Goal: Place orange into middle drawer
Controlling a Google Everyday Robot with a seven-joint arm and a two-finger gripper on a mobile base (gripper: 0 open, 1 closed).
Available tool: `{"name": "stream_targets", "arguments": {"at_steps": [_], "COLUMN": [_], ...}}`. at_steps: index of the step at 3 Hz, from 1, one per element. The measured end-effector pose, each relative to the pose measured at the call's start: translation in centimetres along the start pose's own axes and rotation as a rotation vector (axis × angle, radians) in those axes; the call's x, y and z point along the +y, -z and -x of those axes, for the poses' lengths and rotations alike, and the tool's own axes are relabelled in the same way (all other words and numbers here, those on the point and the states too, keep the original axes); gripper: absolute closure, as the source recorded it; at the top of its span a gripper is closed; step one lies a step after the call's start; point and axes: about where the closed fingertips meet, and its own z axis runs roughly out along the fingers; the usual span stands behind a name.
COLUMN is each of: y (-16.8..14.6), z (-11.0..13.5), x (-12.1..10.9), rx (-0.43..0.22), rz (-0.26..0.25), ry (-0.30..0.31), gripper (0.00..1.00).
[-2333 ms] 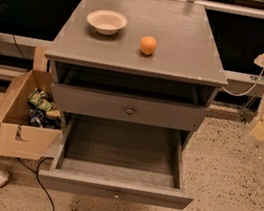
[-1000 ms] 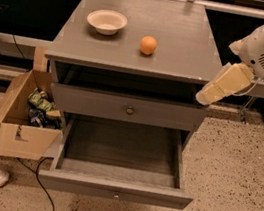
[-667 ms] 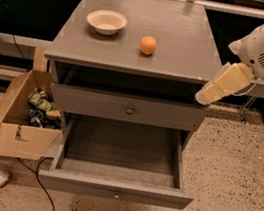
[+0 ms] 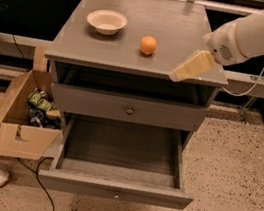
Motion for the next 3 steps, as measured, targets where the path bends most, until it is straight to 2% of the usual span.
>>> {"name": "stream_targets", "arguments": {"at_steps": [2, 3], "y": [-12.2, -15.1], "z": [4.2, 5.2], "x": [-5.3, -6.2], "rx": [-0.123, -0.148], "rz": [-0.036, -0.05], "ry": [-0.129, -0.173], "gripper": [0.0, 0.0]}}
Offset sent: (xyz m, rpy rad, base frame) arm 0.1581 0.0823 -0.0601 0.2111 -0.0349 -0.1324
